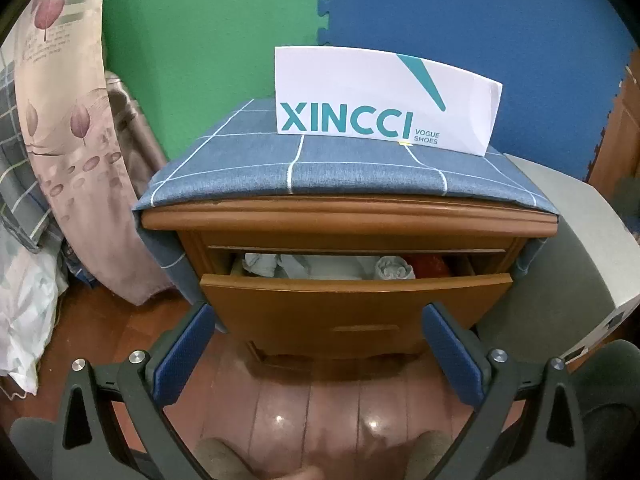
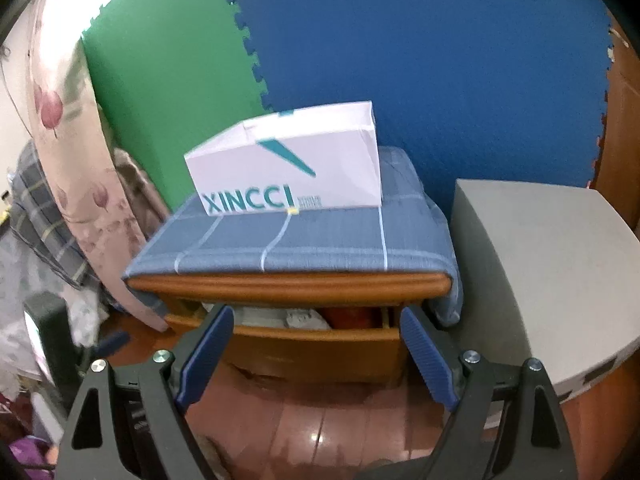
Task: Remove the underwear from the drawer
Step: 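Move both tools toward the partly open nightstand drawer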
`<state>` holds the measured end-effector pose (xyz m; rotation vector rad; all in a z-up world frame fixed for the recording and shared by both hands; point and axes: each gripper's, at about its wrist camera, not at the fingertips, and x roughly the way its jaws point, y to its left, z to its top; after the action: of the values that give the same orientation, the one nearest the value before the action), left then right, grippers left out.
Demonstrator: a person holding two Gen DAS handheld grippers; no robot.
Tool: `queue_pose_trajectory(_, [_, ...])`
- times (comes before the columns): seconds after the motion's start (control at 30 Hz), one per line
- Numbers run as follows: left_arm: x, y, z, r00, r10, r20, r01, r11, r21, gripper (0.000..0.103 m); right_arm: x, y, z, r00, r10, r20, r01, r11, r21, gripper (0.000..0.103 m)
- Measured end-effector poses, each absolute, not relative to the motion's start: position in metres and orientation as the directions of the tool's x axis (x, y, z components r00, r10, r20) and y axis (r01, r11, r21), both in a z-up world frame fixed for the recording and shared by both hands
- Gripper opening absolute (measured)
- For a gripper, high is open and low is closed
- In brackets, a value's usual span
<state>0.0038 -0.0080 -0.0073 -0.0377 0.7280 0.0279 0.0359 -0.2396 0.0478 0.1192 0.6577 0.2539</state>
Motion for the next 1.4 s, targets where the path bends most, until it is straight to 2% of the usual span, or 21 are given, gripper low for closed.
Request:
queue_pose_trajectory(0.2, [0.004,-0.009,-0.010,0.737,0.010,-0.675,-0.027,1.000,-0.014,0.103,0.048,-0.257,0.069,0.838,0.218,-0.500,-0.204,0.975,0.084,0.088])
queue_pose_trajectory(0.5, [0.012,-0.008,-0.014,0.709,-0.007,-0.706,-0.033,0.999,-0.042,0.103,0.070,-0.298,0.006,0.757,0.197,-0.623,-0.077,0.974,0.215,0.088])
queue_pose_trajectory(0.83, [0.028,-0.001,-0.011,0.698,-0.017,-0.716,-0.064,0.994,-0.086,0.102,0.055,-0.295,0.015,0.816,0.211,-0.538,-0.123,0.973,0.194,0.088])
queue_pose_trajectory(1.17, [0.050,0.000,-0.021,0.680,-0.013,-0.733,-0.099,0.989,-0.109,0.102,0.059,-0.307,0.014,0.812,0.235,-0.535,-0.103,0.959,0.264,0.088])
queue_pose_trajectory(1.4, [0.071,0.011,-0.031,0.658,-0.023,-0.753,-0.161,0.972,-0.171,0.102,0.059,-0.306,0.013,0.811,0.243,-0.533,-0.112,0.958,0.266,0.088])
